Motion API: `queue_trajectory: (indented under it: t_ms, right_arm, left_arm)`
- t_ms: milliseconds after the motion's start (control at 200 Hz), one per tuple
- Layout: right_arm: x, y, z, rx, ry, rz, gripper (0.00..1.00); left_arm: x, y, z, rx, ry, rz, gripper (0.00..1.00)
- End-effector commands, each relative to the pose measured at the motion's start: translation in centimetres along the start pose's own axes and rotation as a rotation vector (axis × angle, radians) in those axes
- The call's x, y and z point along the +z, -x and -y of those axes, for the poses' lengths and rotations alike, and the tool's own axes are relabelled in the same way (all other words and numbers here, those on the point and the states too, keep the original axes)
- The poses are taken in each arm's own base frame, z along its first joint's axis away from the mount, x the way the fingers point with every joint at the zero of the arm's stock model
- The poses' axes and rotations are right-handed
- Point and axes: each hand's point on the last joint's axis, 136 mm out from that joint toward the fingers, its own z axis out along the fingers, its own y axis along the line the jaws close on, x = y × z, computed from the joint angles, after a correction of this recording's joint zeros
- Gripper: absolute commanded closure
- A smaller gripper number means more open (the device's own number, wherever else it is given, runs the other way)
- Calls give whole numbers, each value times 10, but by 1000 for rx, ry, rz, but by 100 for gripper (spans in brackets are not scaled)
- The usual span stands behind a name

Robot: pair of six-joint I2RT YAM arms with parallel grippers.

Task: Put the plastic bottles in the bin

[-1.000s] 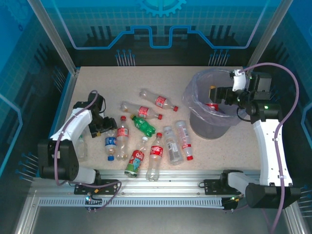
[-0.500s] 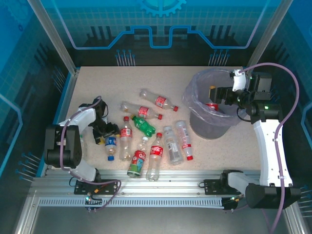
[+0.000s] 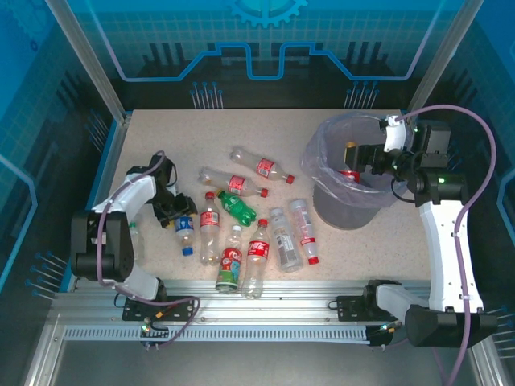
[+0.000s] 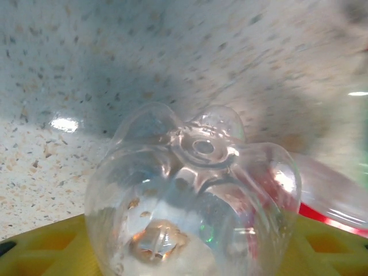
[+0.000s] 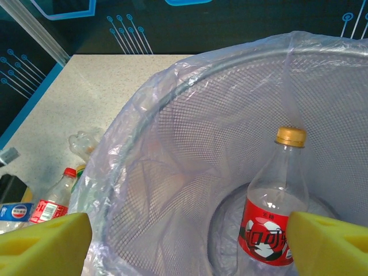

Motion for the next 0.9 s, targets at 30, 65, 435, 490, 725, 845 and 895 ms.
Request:
queue_trajectory:
  t_ms: [30,65,435,490,725,845,895]
  right_arm:
    - [-19,12,-23,-42,51,27,12]
    - [-20,14,-31,-52,70,28,12]
    - [18,7,-186,-250,420,-67,14]
    - [33,-3,-209,-275,467,-109,14]
    - [85,-35,-265,-321,572,-229,14]
    - [107,-41,-262,-310,533,-245,13]
    - [114,-42,-261,-307,525,-248,12]
  left_arm:
    - [-48,14,31,18,-133,108,41]
    - [-61,17,41,25,-174,136,42]
    - [-182,10,187,153,-702,400,48]
    - [-188,3,204,169,-761,400,49]
    - [-190,-26,251,222,-917,289,49]
    - [-191,-31,253,224,-930,286,49]
    - [-192,-33,254,228,-939,285,49]
